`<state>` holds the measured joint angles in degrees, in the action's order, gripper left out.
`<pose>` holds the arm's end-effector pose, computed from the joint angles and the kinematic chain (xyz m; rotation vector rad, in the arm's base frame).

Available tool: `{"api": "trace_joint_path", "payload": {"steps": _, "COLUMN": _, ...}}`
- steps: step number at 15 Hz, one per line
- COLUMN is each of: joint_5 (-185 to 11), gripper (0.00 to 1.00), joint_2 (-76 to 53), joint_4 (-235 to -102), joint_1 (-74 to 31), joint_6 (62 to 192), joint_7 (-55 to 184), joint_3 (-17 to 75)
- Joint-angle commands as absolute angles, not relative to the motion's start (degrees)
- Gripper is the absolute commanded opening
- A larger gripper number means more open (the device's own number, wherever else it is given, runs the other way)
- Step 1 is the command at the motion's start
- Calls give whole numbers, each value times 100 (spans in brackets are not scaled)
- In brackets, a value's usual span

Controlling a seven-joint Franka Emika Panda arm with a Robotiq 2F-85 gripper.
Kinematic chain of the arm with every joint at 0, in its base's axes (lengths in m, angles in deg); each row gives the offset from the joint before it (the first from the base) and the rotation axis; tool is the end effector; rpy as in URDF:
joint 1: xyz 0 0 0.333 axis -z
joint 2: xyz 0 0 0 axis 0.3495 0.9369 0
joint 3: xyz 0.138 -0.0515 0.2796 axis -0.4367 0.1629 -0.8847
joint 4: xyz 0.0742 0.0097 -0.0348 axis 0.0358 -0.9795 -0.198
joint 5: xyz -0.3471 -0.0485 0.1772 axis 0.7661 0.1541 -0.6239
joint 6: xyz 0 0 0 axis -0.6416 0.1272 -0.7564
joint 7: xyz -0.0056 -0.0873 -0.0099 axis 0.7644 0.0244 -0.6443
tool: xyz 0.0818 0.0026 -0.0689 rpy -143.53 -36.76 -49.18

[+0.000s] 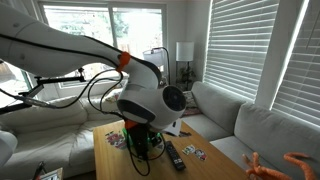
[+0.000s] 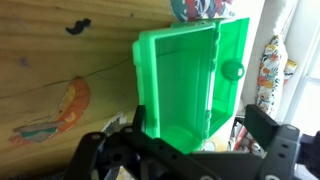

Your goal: Put the blue car in the green tool box then close the box.

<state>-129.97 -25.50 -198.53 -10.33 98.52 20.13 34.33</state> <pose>0.5044 -0.1229 0.3793 -2.4424 -0.0521 -0.0483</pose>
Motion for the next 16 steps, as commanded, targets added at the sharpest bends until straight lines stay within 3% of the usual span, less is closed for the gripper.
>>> {"api": "trace_joint_path", "payload": {"steps": 1, "joint_5": -13150, "gripper": 100, "joint_2": -2709, "joint_4": -19850, "joint_1": -1042, "joint_6": 9691, "joint_7": 1929, "joint_3": 3412}}
{"api": "trace_joint_path", "payload": {"steps": 16, "joint_5": -12870, "gripper": 100, "joint_2": -2919, "joint_4": -19740, "joint_1": -1231, "joint_6": 9680, "joint_7": 2115, "joint_3": 3308}}
